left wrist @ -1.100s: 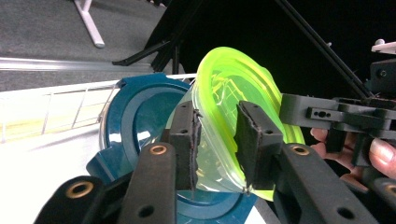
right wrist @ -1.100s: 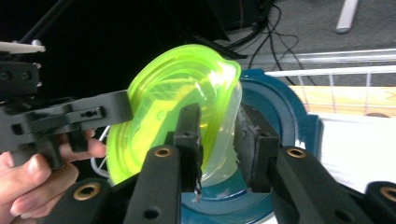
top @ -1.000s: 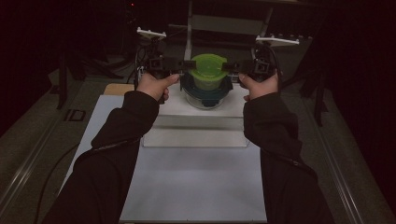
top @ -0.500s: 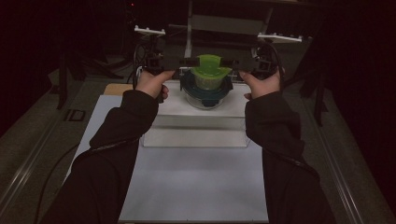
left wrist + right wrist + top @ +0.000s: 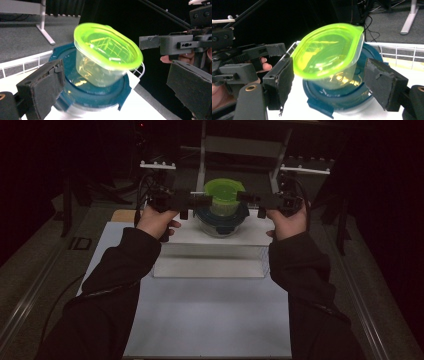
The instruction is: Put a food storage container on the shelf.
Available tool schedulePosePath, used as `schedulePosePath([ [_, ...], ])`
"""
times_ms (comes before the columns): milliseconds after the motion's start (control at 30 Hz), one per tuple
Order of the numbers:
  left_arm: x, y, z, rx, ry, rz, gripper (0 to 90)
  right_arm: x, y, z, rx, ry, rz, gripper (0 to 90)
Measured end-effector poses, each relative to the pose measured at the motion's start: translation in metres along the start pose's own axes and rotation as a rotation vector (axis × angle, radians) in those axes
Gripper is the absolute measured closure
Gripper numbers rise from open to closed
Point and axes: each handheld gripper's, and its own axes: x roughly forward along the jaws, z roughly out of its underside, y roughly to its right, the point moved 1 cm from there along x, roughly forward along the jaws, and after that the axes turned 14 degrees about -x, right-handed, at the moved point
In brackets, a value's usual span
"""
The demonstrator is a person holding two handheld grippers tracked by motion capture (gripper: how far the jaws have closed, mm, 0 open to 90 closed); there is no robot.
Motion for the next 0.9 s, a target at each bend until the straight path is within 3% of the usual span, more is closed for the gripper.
schedulePosePath([
  [433, -0.027, 0.001, 0.035, 0.045, -0.02, 0.031, 1.4, -0.016, -0.004, 0.041, -0.043, 0.007, -0.013, 23.9],
  [600, -0.038, -0.006, 0.053, 0.051, -0.027, 0.042, 1.4, -0.022, -0.006, 0.061, -0.074, -0.014, -0.011, 23.1],
  [900, -0.044, -0.015, 0.083, 0.057, -0.058, 0.058, 1.4, -0.031, -0.005, 0.088, -0.076, -0.009, -0.038, 21.3],
])
